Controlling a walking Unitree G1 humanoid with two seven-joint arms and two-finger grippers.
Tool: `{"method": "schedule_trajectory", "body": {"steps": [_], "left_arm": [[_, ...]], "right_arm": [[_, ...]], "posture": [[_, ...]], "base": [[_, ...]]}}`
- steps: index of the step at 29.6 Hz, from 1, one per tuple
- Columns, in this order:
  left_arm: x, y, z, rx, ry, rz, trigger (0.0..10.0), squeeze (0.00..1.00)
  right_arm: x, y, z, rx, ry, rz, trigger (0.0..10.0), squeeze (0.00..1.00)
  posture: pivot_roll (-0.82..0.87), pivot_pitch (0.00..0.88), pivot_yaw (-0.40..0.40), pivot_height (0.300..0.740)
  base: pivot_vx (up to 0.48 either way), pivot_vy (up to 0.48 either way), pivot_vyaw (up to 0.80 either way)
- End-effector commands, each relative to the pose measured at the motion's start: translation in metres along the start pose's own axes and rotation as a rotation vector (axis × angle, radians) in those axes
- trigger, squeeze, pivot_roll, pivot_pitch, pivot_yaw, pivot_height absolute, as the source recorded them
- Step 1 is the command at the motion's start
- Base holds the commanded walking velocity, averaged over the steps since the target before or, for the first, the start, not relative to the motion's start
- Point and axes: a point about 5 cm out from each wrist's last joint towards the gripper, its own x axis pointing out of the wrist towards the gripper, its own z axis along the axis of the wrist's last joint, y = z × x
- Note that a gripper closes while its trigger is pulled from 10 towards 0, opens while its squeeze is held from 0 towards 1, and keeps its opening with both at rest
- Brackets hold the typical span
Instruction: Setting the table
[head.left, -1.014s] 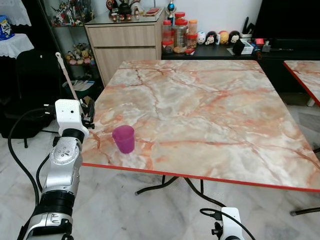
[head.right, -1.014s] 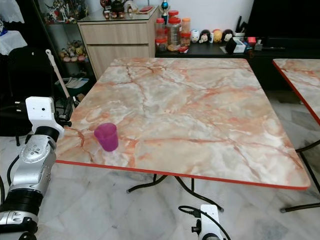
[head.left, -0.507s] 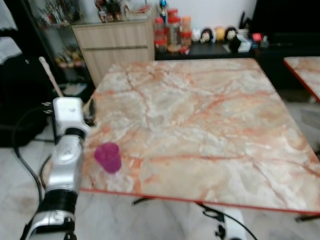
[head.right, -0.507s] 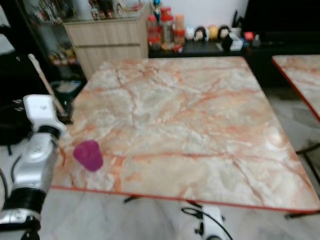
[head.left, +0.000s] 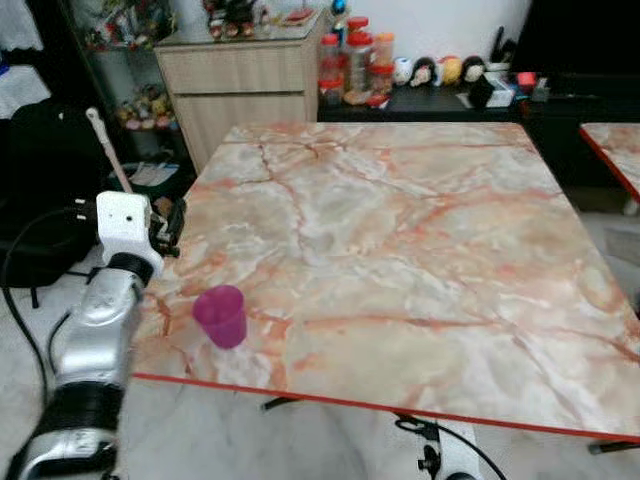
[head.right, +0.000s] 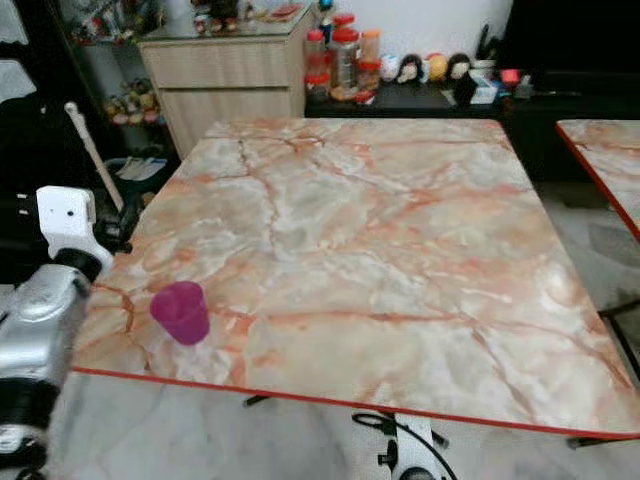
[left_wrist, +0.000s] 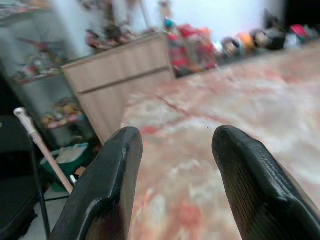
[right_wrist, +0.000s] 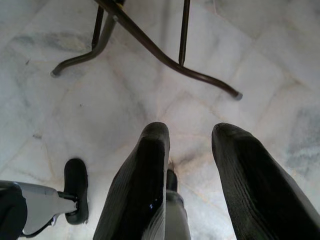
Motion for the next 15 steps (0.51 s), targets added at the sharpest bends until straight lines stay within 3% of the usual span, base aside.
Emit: {"method": "schedule_trajectory", "body": {"steps": [1, 6, 15], "left_arm": [[-0.004, -0.007, -0.004, 0.046, 0.072, -0.136, 10.0, 0.0], [-0.009, -0.022, -0.022, 0.133, 0.211, -0.343, 10.0, 0.0], [-0.005, -0.034, -0.029, 0.172, 0.277, -0.461, 10.0, 0.0]], "right_arm": [[0.0, 0.004, 0.002, 0.008, -0.002, 0.008, 10.0, 0.0], [0.0, 0.007, 0.002, 0.01, -0.001, 0.016, 10.0, 0.0], [0.001, 0.006, 0.004, 0.014, -0.006, 0.013, 10.0, 0.0]], "posture": [[0.09, 0.0, 0.084, 0.74], [0.08, 0.0, 0.088, 0.74], [0.07, 0.0, 0.094, 0.74]], "base": [[0.0, 0.0, 0.0], [0.0, 0.0, 0.0], [0.0, 0.0, 0.0]]}}
